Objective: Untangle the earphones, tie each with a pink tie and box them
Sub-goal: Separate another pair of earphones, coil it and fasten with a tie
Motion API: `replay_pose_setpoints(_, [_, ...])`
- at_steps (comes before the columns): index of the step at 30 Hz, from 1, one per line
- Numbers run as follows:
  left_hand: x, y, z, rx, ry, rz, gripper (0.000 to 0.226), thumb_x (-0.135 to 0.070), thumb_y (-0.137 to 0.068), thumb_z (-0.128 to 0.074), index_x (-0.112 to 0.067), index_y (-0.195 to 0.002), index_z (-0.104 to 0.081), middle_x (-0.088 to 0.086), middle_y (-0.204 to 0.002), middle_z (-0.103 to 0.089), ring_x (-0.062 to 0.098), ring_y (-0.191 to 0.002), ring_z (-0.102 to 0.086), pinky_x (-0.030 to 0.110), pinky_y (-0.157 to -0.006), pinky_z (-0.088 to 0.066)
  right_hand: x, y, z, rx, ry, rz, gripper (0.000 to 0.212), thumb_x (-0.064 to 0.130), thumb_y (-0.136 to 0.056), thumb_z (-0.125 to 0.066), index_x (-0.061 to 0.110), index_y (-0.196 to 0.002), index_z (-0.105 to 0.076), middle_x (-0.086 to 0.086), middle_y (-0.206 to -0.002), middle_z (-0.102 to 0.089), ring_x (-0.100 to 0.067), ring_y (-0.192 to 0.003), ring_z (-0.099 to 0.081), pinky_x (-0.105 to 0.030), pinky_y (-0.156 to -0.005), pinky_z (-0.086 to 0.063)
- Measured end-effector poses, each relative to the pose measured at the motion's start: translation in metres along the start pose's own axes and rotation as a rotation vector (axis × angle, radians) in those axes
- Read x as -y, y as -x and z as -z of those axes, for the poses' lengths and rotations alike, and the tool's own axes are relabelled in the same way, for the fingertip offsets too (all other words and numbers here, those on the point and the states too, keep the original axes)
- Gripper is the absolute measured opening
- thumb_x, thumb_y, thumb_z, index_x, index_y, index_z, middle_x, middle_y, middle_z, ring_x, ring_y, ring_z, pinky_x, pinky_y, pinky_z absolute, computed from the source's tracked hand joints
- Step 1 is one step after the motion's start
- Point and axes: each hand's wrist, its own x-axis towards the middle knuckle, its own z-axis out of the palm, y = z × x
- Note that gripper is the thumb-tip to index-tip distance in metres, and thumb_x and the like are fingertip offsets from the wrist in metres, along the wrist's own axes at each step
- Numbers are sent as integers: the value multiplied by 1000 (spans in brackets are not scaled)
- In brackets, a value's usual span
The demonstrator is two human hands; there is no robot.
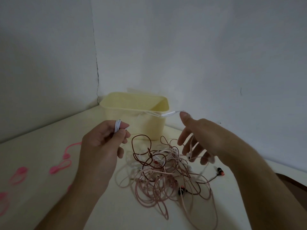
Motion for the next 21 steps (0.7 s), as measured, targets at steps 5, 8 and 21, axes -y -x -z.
replay_pose_setpoints(5, [-1, 0, 0, 5, -11, 2, 28, 12, -94, -60, -11, -90, -77, 7, -76, -70, 15, -70, -57, 26, -46, -42, -2, -2, 6, -57, 25, 77, 86, 70, -106, -24, 9, -85, -79, -12, -75, -79, -23, -54, -65, -24, -47, -36])
replay_pose_setpoints(8, [-1, 0, -1, 8, -12, 7, 27, 12, -94, -60, -9, -90, -76, 7, -75, -70, 15, -70, -57, 25, -46, -42, -2, -4, 8, -91, -31, 128, 90, 69, -108, -20, 10, -78, -81, -8, -76, -80, -26, -60, -70, -30, -56, -43])
replay_pose_setpoints(21, [0, 2, -2, 57, -37, -2, 28, 12, -94, -61, -10, -90, -77, 8, -76, -70, 15, -70, -58, 28, -47, -42, 0, -2, 15, -91, -158, 132, 79, 57, -111, -34, 3, -74, -79, -6, -49, -46, -23, -43, -50, -28, -56, -48])
